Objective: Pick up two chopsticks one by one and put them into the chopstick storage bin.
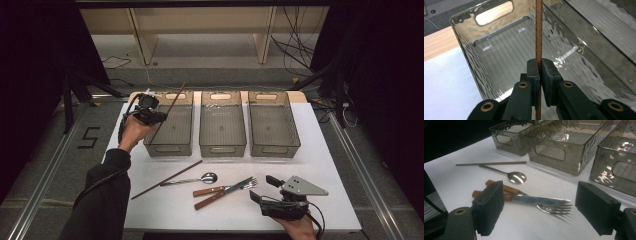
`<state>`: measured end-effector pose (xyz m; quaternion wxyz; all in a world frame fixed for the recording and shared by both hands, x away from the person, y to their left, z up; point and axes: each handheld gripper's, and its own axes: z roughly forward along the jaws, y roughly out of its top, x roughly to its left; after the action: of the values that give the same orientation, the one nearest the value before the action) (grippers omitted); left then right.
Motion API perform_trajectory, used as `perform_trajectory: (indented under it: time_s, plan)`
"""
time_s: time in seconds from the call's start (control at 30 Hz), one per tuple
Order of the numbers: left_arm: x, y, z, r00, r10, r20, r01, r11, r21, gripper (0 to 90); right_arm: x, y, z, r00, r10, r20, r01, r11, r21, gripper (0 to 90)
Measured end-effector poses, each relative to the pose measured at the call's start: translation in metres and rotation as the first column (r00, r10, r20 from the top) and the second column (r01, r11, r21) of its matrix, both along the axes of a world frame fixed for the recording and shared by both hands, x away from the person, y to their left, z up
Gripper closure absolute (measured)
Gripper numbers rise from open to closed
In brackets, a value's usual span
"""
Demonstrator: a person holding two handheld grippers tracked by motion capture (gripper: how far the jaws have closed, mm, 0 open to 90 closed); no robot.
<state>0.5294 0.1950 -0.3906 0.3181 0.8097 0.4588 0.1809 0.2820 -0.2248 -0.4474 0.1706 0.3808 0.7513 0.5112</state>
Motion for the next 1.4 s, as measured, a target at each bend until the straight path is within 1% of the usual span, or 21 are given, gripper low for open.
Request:
perform_trajectory:
  time_s: [0.13, 0.2, 0.23, 0.3, 0.37, 0.43, 0.5, 0.53, 0.63, 0.67, 0.73, 0.77, 0.87, 0.97, 1.07, 1.2, 1.33, 1.4]
  plan:
    - [0.000, 0.000, -0.003, 0.9999, -0.001, -0.016, 0.001, 1.0000, 0.002, 83.8, 0.000, 0.000, 0.000, 1.0000, 0.000, 0.000, 0.000, 1.000, -0.001, 23.8]
    - [0.000, 0.000, -0.003, 0.9998, 0.002, -0.021, -0.002, 1.0000, -0.005, 83.1, 0.000, 0.000, 0.000, 1.0000, 0.000, -0.001, 0.000, 1.000, 0.000, 23.8]
    - [0.000, 0.000, -0.003, 0.9998, 0.007, -0.017, -0.008, 0.9999, -0.013, 82.5, 0.000, 0.000, 0.000, 1.0000, 0.000, 0.000, 0.000, 1.000, -0.001, 23.8]
    - [-0.001, 0.000, 0.000, 0.9997, 0.013, -0.018, -0.014, 0.9996, -0.024, 78.9, 0.000, 0.000, 0.000, 1.0000, -0.001, 0.000, 0.001, 1.000, 0.000, 23.8]
    - [-0.002, -0.002, 0.003, 0.9995, 0.019, -0.025, -0.019, 0.9996, -0.019, 70.4, 0.000, 0.000, 0.000, 1.0000, -0.001, 0.000, 0.001, 1.000, 0.000, 23.8]
    - [-0.004, -0.001, 0.007, 0.9998, 0.007, -0.020, -0.007, 0.9997, -0.024, 66.6, 0.000, 0.000, 0.000, 1.0000, -0.001, -0.001, 0.001, 1.000, 0.000, 23.8]
    - [-0.007, -0.002, 0.010, 0.9999, 0.011, -0.012, -0.012, 0.9988, -0.048, 62.0, 0.000, 0.000, 0.000, 1.0000, -0.001, 0.001, 0.001, 1.000, 0.001, 23.8]
    - [-0.009, -0.002, 0.012, 0.9999, 0.007, -0.010, -0.008, 0.9986, -0.053, 58.8, 0.000, 0.000, 0.000, 1.0000, -0.001, 0.001, 0.001, 1.000, 0.001, 23.8]
    - [-0.016, -0.002, 0.017, 1.0000, -0.001, -0.003, 0.001, 0.9981, -0.061, 54.4, 0.000, -0.001, 0.000, 1.0000, -0.002, 0.000, 0.002, 1.000, 0.002, 23.8]
    - [-0.018, -0.002, 0.019, 1.0000, 0.000, -0.006, 0.000, 0.9981, -0.061, 51.7, 0.000, 0.000, 0.000, 1.0000, -0.002, 0.000, 0.002, 1.000, 0.001, 23.8]
    - [-0.025, -0.001, 0.023, 1.0000, -0.001, -0.008, 0.000, 0.9973, -0.074, 47.0, 0.000, 0.000, 0.000, 1.0000, -0.002, 0.001, 0.002, 1.000, 0.002, 23.9]
    - [-0.028, -0.001, 0.025, 1.0000, -0.005, -0.004, 0.004, 0.9967, -0.081, 44.9, 0.000, 0.000, 0.000, 1.0000, -0.002, 0.001, 0.002, 1.000, 0.001, 23.8]
    - [-0.037, -0.002, 0.027, 0.9995, -0.030, -0.007, 0.029, 0.9961, -0.083, 38.1, 0.000, 0.000, 0.000, 1.0000, -0.003, -0.001, 0.003, 1.000, 0.001, 23.8]
    - [-0.048, -0.003, 0.028, 0.9983, -0.057, -0.014, 0.055, 0.9947, -0.086, 33.2, 0.000, 0.000, 0.000, 1.0000, -0.002, 0.000, 0.002, 1.000, 0.001, 23.8]
    - [-0.058, -0.004, 0.027, 0.9972, -0.073, -0.017, 0.071, 0.9933, -0.091, 29.5, 0.000, -0.001, 0.000, 1.0000, -0.003, 0.001, 0.003, 1.000, 0.005, 23.8]
    - [-0.077, -0.004, 0.024, 0.9933, -0.113, -0.023, 0.110, 0.9902, -0.085, 25.8, 0.000, -0.001, 0.000, 1.0000, -0.005, 0.002, 0.005, 1.000, 0.005, 23.8]
    - [-0.092, -0.006, 0.018, 0.9884, -0.149, -0.028, 0.147, 0.9868, -0.068, 24.6, 0.000, -0.001, 0.001, 1.0000, -0.005, 0.002, 0.005, 1.000, 0.008, 23.8]
    - [-0.098, -0.007, 0.015, 0.9867, -0.159, -0.034, 0.157, 0.9853, -0.068, 24.5, -0.001, -0.001, 0.001, 1.0000, -0.003, 0.001, 0.003, 1.000, 0.009, 23.8]
